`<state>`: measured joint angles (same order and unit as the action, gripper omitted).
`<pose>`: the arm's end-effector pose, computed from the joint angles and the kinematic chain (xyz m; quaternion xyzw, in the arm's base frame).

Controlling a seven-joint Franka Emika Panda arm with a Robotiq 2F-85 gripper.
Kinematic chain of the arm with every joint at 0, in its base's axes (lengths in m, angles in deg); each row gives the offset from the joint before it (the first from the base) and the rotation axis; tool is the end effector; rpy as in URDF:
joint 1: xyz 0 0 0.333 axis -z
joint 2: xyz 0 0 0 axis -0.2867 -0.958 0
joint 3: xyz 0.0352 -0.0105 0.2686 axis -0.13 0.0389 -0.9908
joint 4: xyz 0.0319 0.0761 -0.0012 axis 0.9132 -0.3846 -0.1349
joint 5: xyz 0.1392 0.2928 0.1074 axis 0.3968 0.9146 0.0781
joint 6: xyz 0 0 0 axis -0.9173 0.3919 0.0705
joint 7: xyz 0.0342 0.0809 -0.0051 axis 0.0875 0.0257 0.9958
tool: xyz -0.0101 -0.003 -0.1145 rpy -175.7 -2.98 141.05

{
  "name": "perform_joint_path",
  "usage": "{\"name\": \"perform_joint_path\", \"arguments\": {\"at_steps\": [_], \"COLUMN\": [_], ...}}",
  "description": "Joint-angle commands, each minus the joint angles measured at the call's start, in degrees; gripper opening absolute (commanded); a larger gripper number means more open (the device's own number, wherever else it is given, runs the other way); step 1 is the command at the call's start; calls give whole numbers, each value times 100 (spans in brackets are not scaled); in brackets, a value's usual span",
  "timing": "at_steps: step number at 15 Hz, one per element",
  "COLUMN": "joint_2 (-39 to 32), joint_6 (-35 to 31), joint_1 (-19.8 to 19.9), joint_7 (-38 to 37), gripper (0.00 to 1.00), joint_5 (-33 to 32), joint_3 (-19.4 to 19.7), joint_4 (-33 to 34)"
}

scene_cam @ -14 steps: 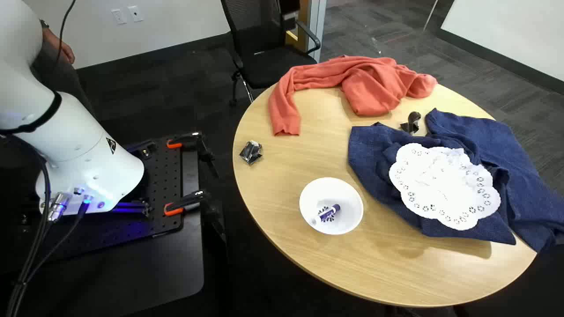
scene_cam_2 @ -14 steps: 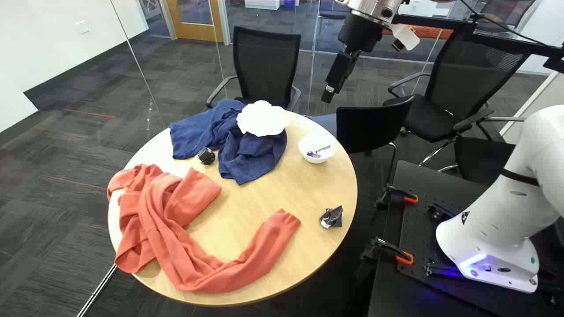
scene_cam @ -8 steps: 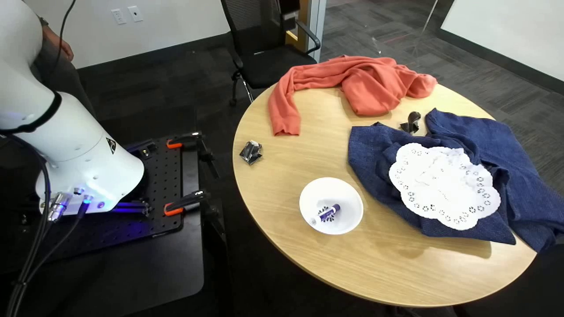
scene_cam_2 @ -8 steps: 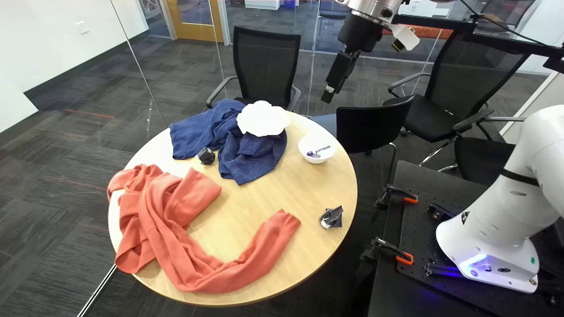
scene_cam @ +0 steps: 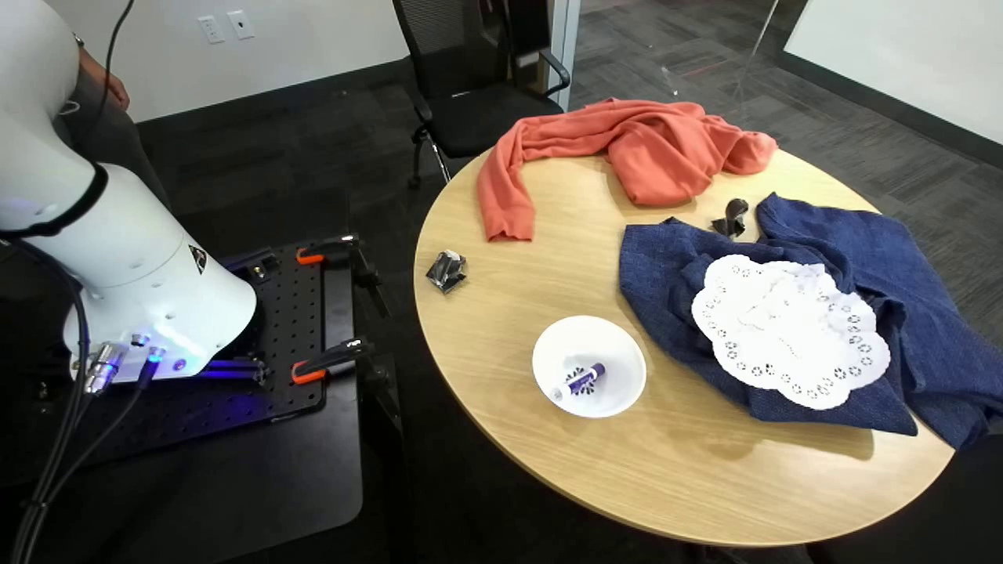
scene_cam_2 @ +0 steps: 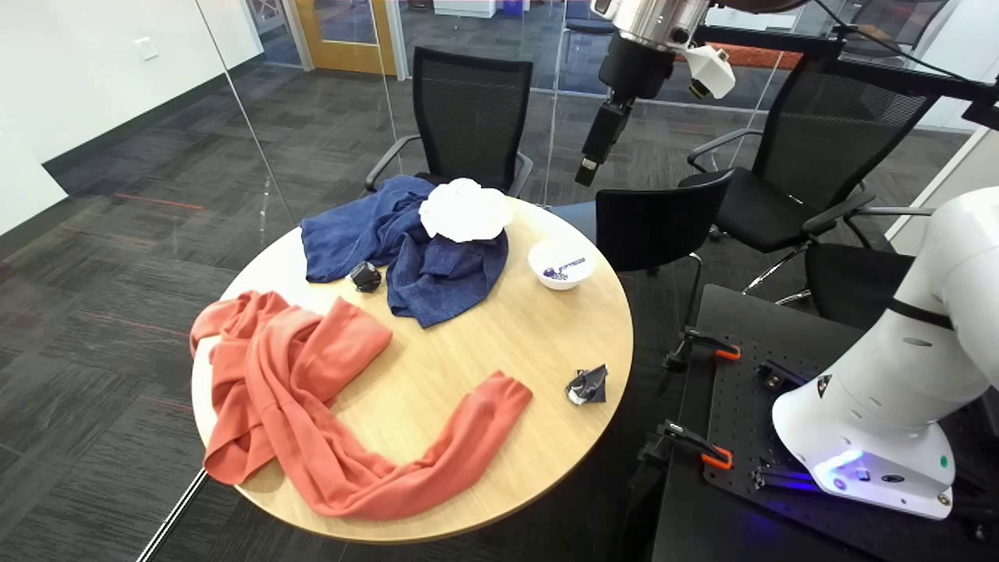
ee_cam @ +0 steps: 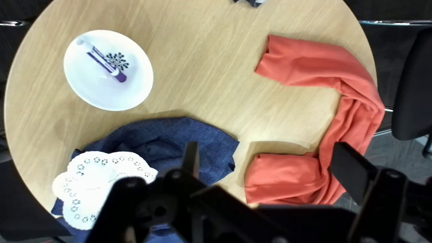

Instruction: Pick the marker from the bowl and put it on the table

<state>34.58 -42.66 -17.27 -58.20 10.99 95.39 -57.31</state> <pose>0.3872 -0.0707 0.4445 -0.9918 -0.0189 -0.0987 0.0795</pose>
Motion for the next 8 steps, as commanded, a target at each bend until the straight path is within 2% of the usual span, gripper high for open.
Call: {"name": "perform_joint_path", "arguments": {"at_steps": [1, 8], "joint_2": [-623, -1932], "joint_6": [-134, -441], "joint_1": [240, 592], "joint_7": [565, 1408], "gripper": [100, 100], "joint_5": [-405, -1093], "joint_3": [118, 297], "joint_4": [256, 741]}}
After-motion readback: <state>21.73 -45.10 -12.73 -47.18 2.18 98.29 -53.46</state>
